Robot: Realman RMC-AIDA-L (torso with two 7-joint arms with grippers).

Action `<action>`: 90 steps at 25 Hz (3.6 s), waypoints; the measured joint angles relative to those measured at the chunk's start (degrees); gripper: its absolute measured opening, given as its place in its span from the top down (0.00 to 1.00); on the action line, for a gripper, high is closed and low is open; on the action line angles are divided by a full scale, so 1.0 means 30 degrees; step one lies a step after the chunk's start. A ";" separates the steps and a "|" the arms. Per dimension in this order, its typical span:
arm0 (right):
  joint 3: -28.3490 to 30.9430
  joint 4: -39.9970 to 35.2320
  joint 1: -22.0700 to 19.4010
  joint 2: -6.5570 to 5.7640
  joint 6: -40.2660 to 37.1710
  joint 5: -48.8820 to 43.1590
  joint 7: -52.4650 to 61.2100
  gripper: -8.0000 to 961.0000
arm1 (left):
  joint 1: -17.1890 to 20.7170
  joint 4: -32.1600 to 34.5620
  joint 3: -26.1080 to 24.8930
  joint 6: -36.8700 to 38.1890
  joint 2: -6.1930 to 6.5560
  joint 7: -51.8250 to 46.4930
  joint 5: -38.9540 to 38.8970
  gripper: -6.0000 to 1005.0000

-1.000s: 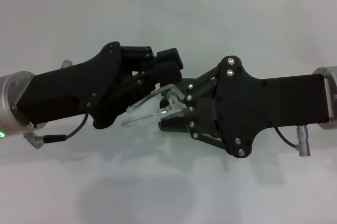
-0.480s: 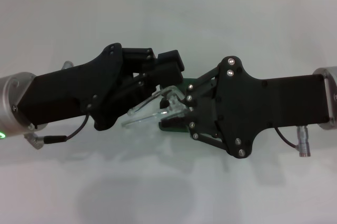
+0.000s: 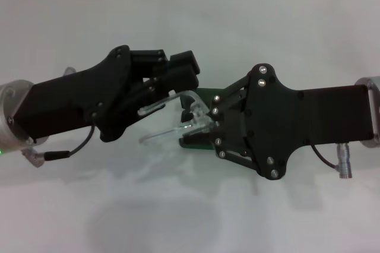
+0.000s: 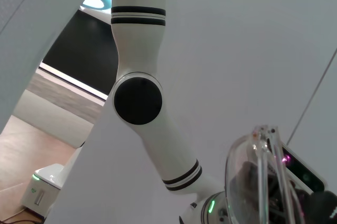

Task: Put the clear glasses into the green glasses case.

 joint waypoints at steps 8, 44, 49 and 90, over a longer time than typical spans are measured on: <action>0.0000 0.0000 -0.0081 0.0001 -0.0067 0.0035 -0.0015 0.88 | 0.0093 -0.0195 -0.0618 -0.0119 0.0258 -0.0037 0.0000 0.86; 0.3200 -0.9477 -0.0396 -0.0160 0.0121 -1.0505 1.6302 0.88 | 0.2462 -0.0540 -0.6061 -0.2560 0.1929 -0.0546 0.0060 0.89; 0.4242 -1.2044 0.1901 -0.0175 -0.2166 -1.3635 2.1866 0.88 | 0.3074 -0.0578 -0.7454 -0.3449 0.1464 -0.0276 0.0062 0.81; 0.0753 0.5346 1.5981 0.0018 -0.4786 -2.3350 2.3153 0.88 | 0.3274 -0.1524 -0.7487 -0.4342 0.0026 0.2238 0.1539 0.51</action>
